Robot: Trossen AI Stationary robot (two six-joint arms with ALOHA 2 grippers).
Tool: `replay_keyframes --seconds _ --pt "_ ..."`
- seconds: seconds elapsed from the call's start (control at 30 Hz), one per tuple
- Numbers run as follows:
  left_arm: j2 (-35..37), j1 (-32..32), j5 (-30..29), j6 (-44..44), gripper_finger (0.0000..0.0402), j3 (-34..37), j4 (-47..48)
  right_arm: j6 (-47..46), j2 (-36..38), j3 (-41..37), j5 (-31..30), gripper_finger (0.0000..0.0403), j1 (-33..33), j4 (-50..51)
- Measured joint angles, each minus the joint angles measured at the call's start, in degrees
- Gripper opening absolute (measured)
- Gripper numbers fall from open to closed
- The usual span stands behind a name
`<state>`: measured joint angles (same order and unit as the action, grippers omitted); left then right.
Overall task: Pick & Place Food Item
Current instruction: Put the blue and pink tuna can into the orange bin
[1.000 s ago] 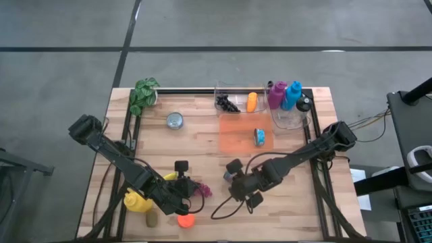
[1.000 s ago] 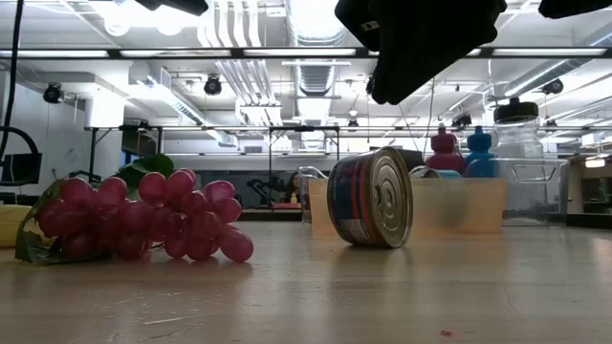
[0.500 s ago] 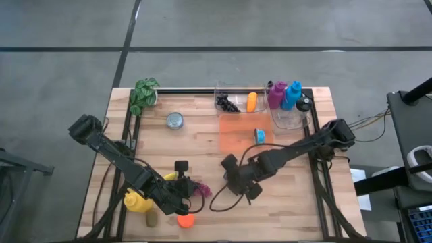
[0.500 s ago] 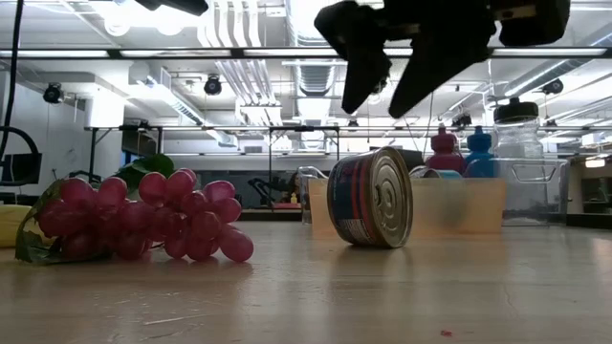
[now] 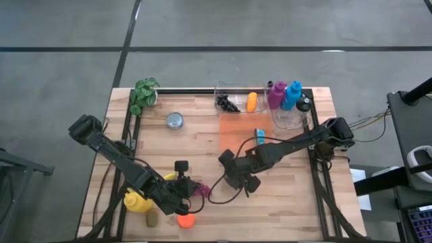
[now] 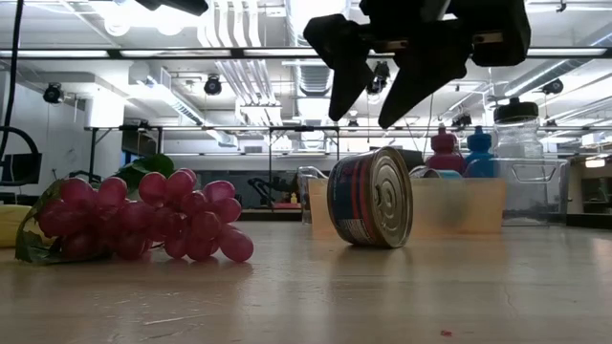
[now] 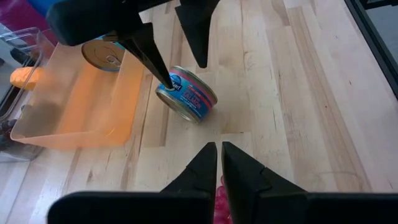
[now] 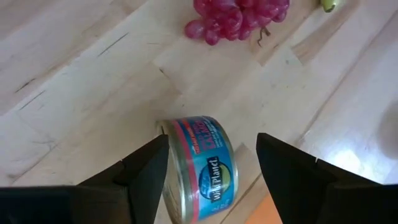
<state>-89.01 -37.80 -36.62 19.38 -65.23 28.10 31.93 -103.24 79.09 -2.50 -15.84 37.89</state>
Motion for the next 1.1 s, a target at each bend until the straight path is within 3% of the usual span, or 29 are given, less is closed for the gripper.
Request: replay_keyframes --seconds 0.67,1.1 --pt "-0.01 0.01 0.00 0.00 0.0029 0.00 0.00 5.99 0.00 -5.05 -0.26 0.0360 2.68 -5.98" --pt "-0.02 0.02 0.00 0.00 0.0029 0.00 0.01 8.58 0.00 -9.32 2.97 0.0370 4.17 -10.49"
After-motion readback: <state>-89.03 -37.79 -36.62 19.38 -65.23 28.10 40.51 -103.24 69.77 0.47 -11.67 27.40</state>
